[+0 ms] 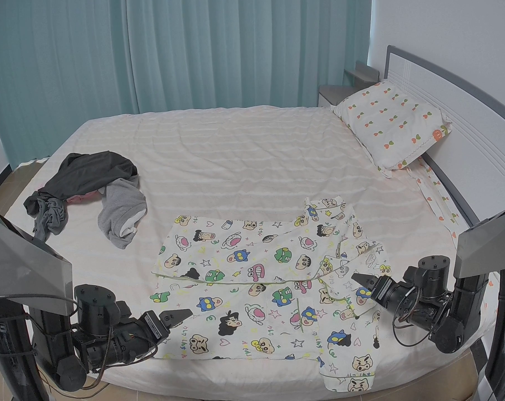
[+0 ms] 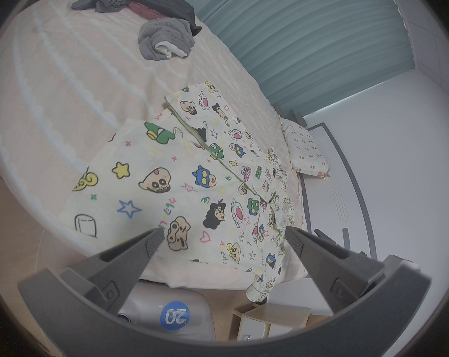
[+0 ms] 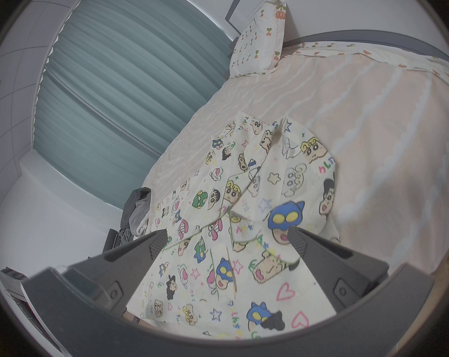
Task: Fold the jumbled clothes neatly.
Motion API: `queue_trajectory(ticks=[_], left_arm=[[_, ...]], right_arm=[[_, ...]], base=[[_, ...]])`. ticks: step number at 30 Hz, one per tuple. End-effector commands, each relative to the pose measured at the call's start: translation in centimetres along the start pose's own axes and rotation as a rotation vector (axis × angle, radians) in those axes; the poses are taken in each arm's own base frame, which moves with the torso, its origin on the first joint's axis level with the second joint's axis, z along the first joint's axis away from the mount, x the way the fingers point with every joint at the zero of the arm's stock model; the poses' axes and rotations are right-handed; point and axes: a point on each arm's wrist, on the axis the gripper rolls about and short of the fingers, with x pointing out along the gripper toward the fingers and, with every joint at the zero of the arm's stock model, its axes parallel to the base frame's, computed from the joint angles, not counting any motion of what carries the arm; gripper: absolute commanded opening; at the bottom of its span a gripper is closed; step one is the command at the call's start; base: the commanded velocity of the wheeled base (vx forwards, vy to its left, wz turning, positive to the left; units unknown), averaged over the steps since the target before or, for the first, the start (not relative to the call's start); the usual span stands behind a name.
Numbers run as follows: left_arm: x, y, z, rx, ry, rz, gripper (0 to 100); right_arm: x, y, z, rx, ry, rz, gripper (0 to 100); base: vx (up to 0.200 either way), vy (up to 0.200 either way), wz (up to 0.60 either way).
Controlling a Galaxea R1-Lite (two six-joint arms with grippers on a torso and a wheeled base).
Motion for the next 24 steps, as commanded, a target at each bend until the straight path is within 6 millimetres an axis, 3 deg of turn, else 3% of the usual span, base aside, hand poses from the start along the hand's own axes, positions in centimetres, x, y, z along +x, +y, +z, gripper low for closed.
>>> queue_trajectory(ticks=[1, 4, 22, 24], left_arm=[[-0.19, -0.12, 0.0, 0.0, -0.006, -0.011, 100], [-0.32, -0.15, -0.05, 0.001, -0.004, -0.013, 100], [-0.16, 0.01, -0.1, 0.004, -0.005, -0.001, 100], [-0.14, 0.06, -0.19, 0.013, -0.007, 0.006, 100]], right_arm=[[0.06, -0.01, 0.01, 0.0, -0.005, 0.005, 100], [0.04, 0.0, -0.04, -0.001, -0.002, 0.005, 100], [0.01, -0.02, -0.06, -0.004, -0.001, 0.003, 100], [-0.01, 0.01, -0.03, -0.004, -0.002, 0.005, 100]], base=[[0.0, 0.0, 0.0], [0.0, 0.0, 0.0], [0.0, 0.2, 0.0], [0.0, 0.0, 0.0]])
